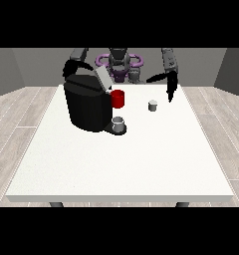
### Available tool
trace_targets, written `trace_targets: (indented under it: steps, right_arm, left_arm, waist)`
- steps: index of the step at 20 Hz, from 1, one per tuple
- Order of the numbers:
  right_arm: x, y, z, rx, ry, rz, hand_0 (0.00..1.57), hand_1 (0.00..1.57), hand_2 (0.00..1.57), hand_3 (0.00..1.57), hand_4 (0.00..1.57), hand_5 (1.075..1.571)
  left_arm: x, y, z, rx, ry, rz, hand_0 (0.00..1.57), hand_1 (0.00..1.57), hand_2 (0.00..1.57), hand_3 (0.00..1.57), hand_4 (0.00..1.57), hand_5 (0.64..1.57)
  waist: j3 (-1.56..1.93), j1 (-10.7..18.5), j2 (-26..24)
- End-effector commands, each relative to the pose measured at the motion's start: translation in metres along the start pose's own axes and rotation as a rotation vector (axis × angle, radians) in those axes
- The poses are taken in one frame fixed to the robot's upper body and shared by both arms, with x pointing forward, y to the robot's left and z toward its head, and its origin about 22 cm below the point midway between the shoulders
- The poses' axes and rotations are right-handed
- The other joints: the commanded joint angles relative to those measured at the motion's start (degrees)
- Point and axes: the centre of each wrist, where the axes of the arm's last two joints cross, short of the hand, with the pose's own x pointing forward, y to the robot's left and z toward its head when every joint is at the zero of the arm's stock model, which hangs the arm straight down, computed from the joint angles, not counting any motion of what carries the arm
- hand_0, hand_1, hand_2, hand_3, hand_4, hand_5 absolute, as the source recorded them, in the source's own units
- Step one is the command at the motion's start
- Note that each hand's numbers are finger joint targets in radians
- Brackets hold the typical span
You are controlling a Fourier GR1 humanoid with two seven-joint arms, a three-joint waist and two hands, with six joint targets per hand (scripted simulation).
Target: Insert the coffee pod into the coffee machine and close the lid
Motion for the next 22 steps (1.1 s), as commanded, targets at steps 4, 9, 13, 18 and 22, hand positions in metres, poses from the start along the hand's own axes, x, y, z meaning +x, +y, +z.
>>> trace_targets:
  steps: [4,9,13,18,22]
  right_arm:
    - [-0.010,0.005,0.008,0.000,0.080,0.002,0.00,0.00,0.00,0.00,0.35,1.571]
    - [-0.010,0.004,-0.009,0.032,0.049,0.038,0.00,0.00,0.00,0.00,0.39,1.571]
    - [-0.021,-0.013,-0.012,-0.023,0.102,0.079,0.00,0.00,0.00,0.00,0.43,1.571]
    - [-0.017,0.005,-0.025,-0.031,0.135,0.069,0.00,0.00,0.00,0.00,0.41,1.571]
    - [-0.004,0.006,-0.032,-0.020,0.070,0.072,0.00,0.00,0.00,0.00,0.43,1.571]
  left_arm:
    - [-0.020,0.000,-0.011,-0.025,0.128,-0.082,0.00,0.00,0.00,0.00,0.00,1.571]
    - [-0.015,-0.006,-0.027,-0.022,0.079,-0.156,0.00,0.00,0.11,0.00,0.00,1.571]
    - [-0.031,-0.034,-0.021,-0.066,0.118,-0.222,0.10,0.10,0.50,0.00,0.00,1.571]
    - [-0.026,-0.027,-0.033,-0.091,0.188,-0.263,0.81,0.81,0.85,0.50,0.00,1.571]
    - [-0.043,-0.008,-0.028,-0.053,0.161,-0.359,0.63,0.63,0.76,0.49,0.00,1.571]
  waist:
    - [-0.01,-0.60,-2.38]
    - [-0.02,-1.34,2.50]
    - [0.00,0.66,0.11]
    - [0.00,1.61,-1.41]
    - [-0.02,-0.57,2.72]
